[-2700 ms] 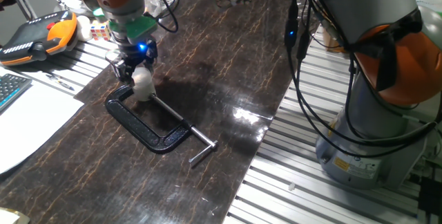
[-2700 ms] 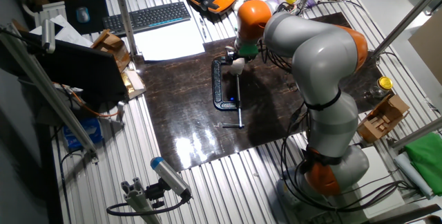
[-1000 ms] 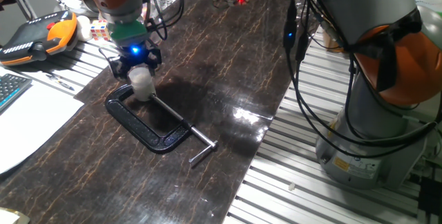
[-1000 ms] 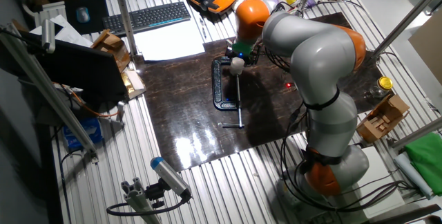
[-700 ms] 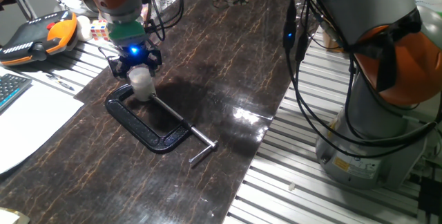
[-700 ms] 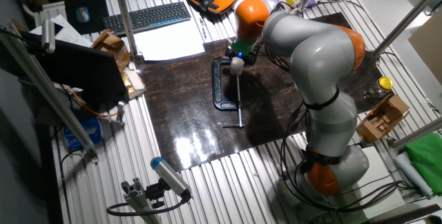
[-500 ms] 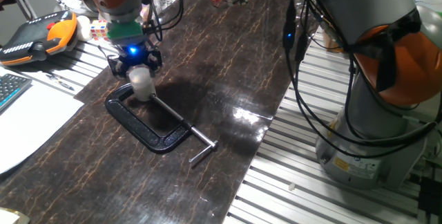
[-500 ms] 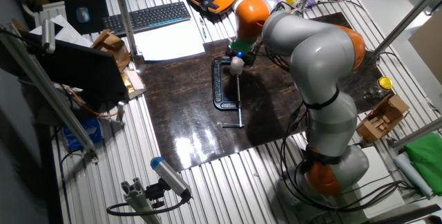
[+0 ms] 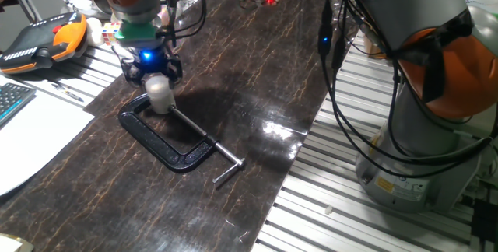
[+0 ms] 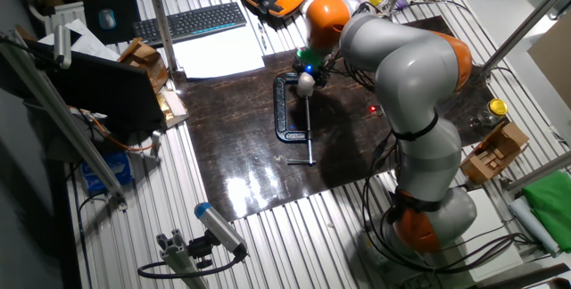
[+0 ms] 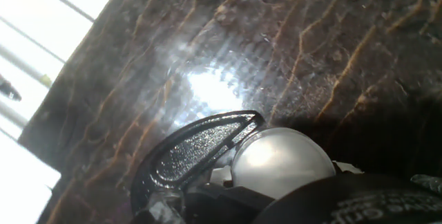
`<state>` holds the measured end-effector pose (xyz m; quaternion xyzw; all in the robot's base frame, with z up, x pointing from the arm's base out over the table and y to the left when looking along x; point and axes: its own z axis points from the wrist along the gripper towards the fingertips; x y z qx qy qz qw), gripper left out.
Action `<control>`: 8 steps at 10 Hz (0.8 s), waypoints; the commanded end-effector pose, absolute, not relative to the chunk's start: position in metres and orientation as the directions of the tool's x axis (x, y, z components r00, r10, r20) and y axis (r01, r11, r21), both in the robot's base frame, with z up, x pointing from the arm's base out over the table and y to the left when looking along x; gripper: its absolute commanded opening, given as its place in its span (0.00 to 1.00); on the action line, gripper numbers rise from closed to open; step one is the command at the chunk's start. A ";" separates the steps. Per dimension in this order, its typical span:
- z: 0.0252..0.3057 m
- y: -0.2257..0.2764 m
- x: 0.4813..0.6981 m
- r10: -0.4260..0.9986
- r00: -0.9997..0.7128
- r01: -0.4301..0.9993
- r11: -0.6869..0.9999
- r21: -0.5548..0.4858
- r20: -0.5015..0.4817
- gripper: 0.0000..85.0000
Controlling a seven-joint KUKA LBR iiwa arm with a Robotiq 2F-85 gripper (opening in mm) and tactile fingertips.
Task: Screw the lid onto the jar
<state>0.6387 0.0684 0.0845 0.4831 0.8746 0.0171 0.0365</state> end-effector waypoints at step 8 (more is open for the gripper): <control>0.084 0.068 0.639 0.968 -0.249 0.966 0.251 0.069 -0.040 0.81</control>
